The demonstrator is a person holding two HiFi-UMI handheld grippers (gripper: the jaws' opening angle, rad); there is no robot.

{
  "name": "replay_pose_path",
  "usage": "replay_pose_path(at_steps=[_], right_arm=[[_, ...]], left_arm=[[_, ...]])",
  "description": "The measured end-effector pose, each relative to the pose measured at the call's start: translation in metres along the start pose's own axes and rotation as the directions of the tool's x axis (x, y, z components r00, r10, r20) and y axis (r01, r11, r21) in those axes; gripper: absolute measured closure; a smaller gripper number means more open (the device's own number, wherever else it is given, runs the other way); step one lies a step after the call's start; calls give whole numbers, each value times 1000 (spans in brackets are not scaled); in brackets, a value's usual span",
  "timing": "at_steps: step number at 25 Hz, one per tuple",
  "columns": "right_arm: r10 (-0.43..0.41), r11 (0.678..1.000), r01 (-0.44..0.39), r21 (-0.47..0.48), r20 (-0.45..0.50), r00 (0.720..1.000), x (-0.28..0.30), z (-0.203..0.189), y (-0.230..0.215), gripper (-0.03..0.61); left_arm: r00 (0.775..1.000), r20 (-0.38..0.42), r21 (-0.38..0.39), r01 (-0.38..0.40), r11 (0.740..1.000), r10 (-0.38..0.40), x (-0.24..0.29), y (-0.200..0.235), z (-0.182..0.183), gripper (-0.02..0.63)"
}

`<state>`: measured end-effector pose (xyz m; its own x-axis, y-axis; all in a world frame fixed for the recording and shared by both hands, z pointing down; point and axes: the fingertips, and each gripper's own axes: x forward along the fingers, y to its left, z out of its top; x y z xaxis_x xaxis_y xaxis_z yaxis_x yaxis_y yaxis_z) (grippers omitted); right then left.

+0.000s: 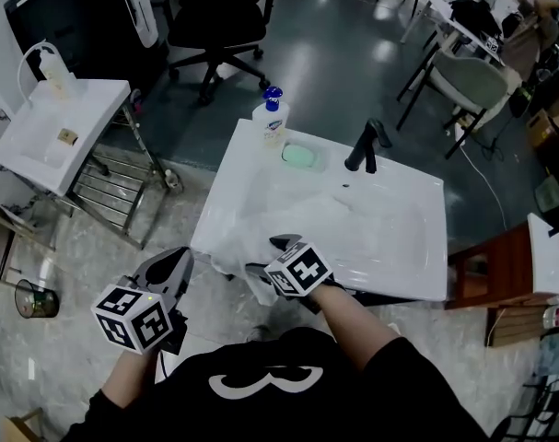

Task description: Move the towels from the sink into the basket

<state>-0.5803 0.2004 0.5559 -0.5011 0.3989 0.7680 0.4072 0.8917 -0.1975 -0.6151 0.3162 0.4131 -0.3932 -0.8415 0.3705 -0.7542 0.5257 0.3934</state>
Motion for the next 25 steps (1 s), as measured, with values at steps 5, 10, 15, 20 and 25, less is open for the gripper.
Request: replay_pose_path(at_steps=[5,10,15,20,25], right_arm=[[11,1000,-11,-26,2,1000,-1,-2,-2,258],[31,999,-31,15,13,999,-7,0,-1,310],[27,998,-28,48,38,999,-13,-1,2,428],[11,995,-18,103,64,998,-21,-1,0,468],[-17,989,-2,145,128,992,-47,11,-6,474]], left_arm=[[1000,-11,-11,6,1000,-6,2,0,-6,607],[1000,-11,-11,10,1000,-10,1,-2,-3,607],[1000,-24,-18,19,1000,-20,10,-2,-5,607],[998,-37,3,54,999,-54,19,-13,-1,607],[996,-45,26,80,996,-79,27,-23,2,607]])
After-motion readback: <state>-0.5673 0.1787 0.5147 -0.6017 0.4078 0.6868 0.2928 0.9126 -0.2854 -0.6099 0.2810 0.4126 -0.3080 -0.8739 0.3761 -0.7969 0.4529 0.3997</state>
